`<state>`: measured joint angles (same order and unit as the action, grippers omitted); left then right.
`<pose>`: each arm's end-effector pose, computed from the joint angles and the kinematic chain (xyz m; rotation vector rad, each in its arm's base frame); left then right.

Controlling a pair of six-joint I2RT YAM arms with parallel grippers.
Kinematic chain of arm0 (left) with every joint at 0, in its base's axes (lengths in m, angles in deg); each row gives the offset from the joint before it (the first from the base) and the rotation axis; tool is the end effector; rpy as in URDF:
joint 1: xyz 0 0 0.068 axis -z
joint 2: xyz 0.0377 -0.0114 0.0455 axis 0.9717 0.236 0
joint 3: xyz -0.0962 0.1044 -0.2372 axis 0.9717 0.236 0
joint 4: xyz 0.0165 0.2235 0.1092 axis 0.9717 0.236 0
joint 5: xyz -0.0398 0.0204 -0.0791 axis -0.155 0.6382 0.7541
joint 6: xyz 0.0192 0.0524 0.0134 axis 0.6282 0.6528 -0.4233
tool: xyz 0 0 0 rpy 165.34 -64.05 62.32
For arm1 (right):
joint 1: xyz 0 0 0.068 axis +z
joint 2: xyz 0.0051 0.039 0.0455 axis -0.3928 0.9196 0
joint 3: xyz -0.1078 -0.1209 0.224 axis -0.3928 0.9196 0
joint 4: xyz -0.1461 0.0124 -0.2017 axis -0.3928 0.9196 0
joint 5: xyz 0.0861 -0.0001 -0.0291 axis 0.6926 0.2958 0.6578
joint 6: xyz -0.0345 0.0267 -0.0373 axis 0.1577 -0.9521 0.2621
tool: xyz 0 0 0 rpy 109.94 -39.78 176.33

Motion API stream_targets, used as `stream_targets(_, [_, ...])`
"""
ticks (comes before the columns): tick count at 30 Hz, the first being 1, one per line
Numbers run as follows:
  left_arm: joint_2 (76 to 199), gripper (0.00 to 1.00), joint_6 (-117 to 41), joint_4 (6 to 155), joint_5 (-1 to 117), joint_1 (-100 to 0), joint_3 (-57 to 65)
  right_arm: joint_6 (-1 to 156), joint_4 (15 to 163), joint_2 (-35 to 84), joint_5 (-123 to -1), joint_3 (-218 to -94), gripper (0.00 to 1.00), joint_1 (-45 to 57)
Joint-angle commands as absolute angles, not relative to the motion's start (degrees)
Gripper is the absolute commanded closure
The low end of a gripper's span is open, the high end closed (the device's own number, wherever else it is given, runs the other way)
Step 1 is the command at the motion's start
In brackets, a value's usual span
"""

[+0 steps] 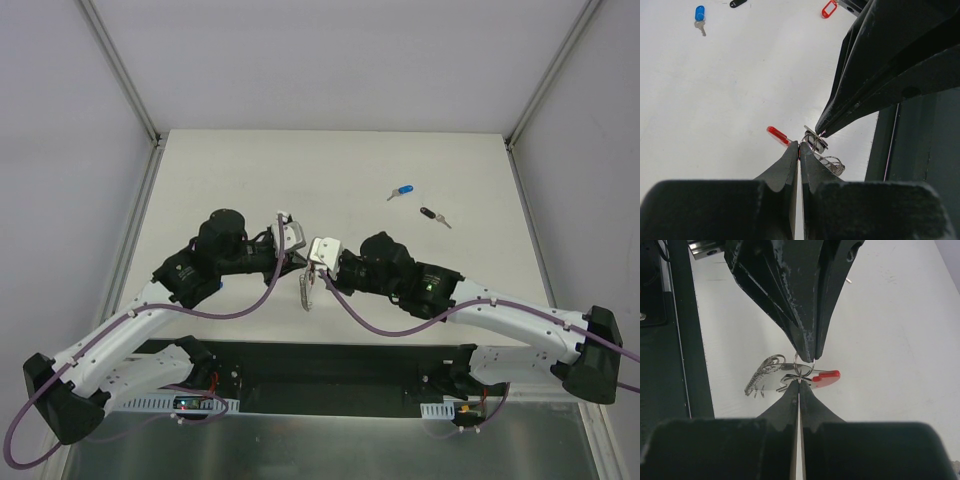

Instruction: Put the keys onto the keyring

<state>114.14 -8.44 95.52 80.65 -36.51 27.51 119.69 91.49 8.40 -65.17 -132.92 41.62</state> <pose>0.1355 -0.1401 0.3402 1.2257 1.4244 -0.7574 0.1070 0.2341 0.3328 -1.4653 1.1591 0.4306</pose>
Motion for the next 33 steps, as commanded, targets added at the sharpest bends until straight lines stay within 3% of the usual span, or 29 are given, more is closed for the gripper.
stream_targets(1, [112.2,1.00,-12.8,92.2,76.1,-36.2,24.8,119.8,88.0,8.9,-63.6,-135.1,0.99,42.3])
stream_targets(21, [105.4,1.00,-33.9,63.3,69.8,-36.1,41.1,120.9,87.4,6.3,-69.3,-133.0,0.99,42.5])
stream_targets(25, [103.2,0.74,-33.7,61.9,69.6,-36.1,44.5,122.9,90.5,5.4,-71.3,-134.4,0.98,42.4])
stream_targets(33, [100.0,0.52,-28.7,61.7,69.4,-36.1,47.4,126.9,99.2,5.0,-71.0,-138.6,0.99,42.4])
